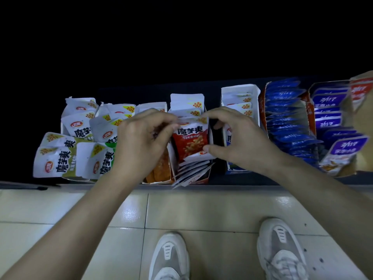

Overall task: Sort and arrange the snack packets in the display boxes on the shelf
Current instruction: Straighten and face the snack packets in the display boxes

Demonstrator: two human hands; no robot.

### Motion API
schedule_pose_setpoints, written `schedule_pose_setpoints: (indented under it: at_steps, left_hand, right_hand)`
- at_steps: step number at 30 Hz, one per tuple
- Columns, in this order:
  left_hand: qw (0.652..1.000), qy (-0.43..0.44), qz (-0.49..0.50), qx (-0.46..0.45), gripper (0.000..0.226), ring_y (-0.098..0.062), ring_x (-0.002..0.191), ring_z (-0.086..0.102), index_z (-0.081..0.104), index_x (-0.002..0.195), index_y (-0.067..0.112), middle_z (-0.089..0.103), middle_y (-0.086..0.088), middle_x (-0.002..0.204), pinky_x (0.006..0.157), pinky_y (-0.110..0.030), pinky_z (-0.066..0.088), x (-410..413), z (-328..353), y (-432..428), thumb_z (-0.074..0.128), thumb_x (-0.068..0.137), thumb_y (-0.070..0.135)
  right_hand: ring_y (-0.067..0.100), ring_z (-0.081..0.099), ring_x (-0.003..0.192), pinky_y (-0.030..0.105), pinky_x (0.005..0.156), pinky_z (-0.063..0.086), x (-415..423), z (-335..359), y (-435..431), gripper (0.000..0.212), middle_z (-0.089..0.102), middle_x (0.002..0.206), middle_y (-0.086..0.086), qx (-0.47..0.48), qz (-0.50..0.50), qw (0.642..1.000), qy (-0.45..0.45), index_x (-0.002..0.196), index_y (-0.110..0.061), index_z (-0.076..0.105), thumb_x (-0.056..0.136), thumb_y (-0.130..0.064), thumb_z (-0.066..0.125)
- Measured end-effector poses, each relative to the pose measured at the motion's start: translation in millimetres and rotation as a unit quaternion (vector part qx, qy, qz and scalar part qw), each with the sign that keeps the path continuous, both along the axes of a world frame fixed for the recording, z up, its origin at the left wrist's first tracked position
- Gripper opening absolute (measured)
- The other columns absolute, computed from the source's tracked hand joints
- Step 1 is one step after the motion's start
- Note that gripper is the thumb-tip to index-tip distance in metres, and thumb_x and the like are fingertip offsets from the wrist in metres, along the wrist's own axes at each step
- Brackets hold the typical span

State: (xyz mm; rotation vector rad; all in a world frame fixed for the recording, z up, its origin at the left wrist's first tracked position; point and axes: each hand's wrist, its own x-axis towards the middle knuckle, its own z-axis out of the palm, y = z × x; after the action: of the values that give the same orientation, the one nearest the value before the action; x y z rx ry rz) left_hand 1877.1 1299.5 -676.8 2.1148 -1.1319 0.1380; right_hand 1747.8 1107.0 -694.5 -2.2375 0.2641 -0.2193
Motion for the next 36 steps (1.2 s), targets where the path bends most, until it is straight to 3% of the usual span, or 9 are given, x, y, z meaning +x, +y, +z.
schedule_pose_setpoints:
  at_steps: [5, 9, 12, 15, 19, 23, 28, 33, 36]
  left_hand:
    - [0.997, 0.015, -0.038, 0.070, 0.023, -0.012, 0.092, 0.066, 0.079, 0.107, 0.021, 0.072, 0.006, 0.099, 0.081, -0.037, 0.056, -2.4, -18.9, -1.7, 0.078, 0.084, 0.023]
    - [0.999, 0.021, 0.019, 0.032, 0.044, -0.002, 0.093, 0.058, 0.067, 0.127, 0.022, 0.060, 0.009, 0.109, 0.084, -0.026, 0.051, -0.1, -17.5, 4.3, 0.075, 0.085, 0.034]
    - [0.997, 0.012, 0.011, 0.073, 0.041, 0.002, 0.085, 0.055, 0.070, 0.122, 0.022, 0.061, 0.013, 0.101, 0.078, -0.020, 0.050, 4.4, -15.1, 5.9, 0.073, 0.086, 0.041]
    - [0.994, 0.029, -0.007, 0.102, 0.041, 0.005, 0.080, 0.055, 0.069, 0.125, 0.025, 0.062, 0.018, 0.093, 0.072, -0.009, 0.041, 8.8, -14.0, 5.8, 0.077, 0.087, 0.037]
    - [0.990, 0.063, -0.045, 0.122, 0.030, -0.002, 0.076, 0.057, 0.073, 0.118, 0.021, 0.061, 0.019, 0.084, 0.067, -0.020, 0.044, 16.9, -15.7, 0.6, 0.077, 0.089, 0.028]
    - [0.994, 0.045, -0.051, 0.081, 0.007, 0.000, 0.072, 0.055, 0.079, 0.096, 0.017, 0.060, 0.010, 0.082, 0.065, -0.014, 0.039, 16.6, -17.4, -5.4, 0.075, 0.090, 0.018]
    - [0.999, 0.023, -0.016, -0.037, 0.015, -0.003, 0.079, 0.057, 0.078, 0.103, 0.007, 0.061, 0.003, 0.089, 0.069, -0.016, 0.046, 13.2, -11.6, -5.8, 0.074, 0.091, 0.015]
    - [0.990, 0.139, -0.022, 0.012, 0.031, -0.010, 0.085, 0.067, 0.071, 0.113, 0.024, 0.066, 0.009, 0.094, 0.079, -0.032, 0.058, 10.1, -20.7, 3.1, 0.072, 0.090, 0.003]
    - [0.972, 0.230, 0.029, -0.041, 0.028, -0.018, 0.089, 0.070, 0.071, 0.116, 0.023, 0.072, 0.005, 0.100, 0.082, -0.038, 0.060, 2.3, -16.7, 10.9, 0.071, 0.093, 0.009]
  right_hand:
    - [0.007, 0.058, 0.092, 0.012, 0.078, 0.041, 2.7, -3.2, 4.7, 0.055, 0.064, 0.114, -0.018, 0.027, -0.023, 0.998, -0.043, 0.130, -0.025, 0.058, 0.080, -0.018, 0.081]
    - [0.009, 0.059, 0.083, 0.023, 0.074, 0.050, 5.3, -6.1, 5.2, 0.026, 0.063, 0.096, -0.008, 0.002, -0.011, 0.997, -0.081, 0.107, -0.015, 0.072, 0.082, -0.012, 0.079]
    - [0.011, 0.060, 0.078, 0.030, 0.070, 0.053, 5.9, -7.6, 7.5, 0.016, 0.064, 0.088, -0.006, 0.016, -0.012, 0.996, -0.089, 0.094, -0.015, 0.071, 0.082, -0.006, 0.078]
    - [0.013, 0.062, 0.077, 0.028, 0.070, 0.055, 5.1, -6.2, 6.7, 0.023, 0.066, 0.088, -0.007, 0.065, 0.000, 0.996, -0.055, 0.099, -0.017, 0.068, 0.082, -0.004, 0.077]
    - [0.012, 0.062, 0.077, 0.027, 0.070, 0.054, 7.4, -7.2, 7.0, 0.015, 0.067, 0.090, -0.002, 0.047, -0.002, 0.997, -0.062, 0.094, -0.012, 0.074, 0.082, -0.002, 0.076]
    - [0.013, 0.063, 0.076, 0.032, 0.069, 0.055, 9.0, -4.3, 8.8, 0.010, 0.068, 0.086, 0.001, 0.065, -0.031, 0.994, -0.077, 0.090, -0.012, 0.076, 0.085, -0.004, 0.074]
    - [0.015, 0.066, 0.080, 0.030, 0.072, 0.059, 10.5, 9.7, 8.7, 0.010, 0.070, 0.090, 0.005, 0.144, -0.061, 0.977, -0.146, 0.094, -0.010, 0.074, 0.088, -0.002, 0.072]
    - [0.011, 0.070, 0.087, 0.030, 0.082, 0.059, 5.8, 0.8, 10.3, 0.019, 0.073, 0.096, 0.000, 0.167, -0.058, 0.980, -0.091, 0.099, -0.016, 0.073, 0.089, 0.001, 0.069]
    - [0.011, 0.068, 0.091, 0.023, 0.082, 0.057, -0.1, 0.5, 7.3, 0.025, 0.071, 0.102, 0.000, 0.177, -0.067, 0.977, -0.096, 0.105, -0.015, 0.071, 0.089, 0.003, 0.066]
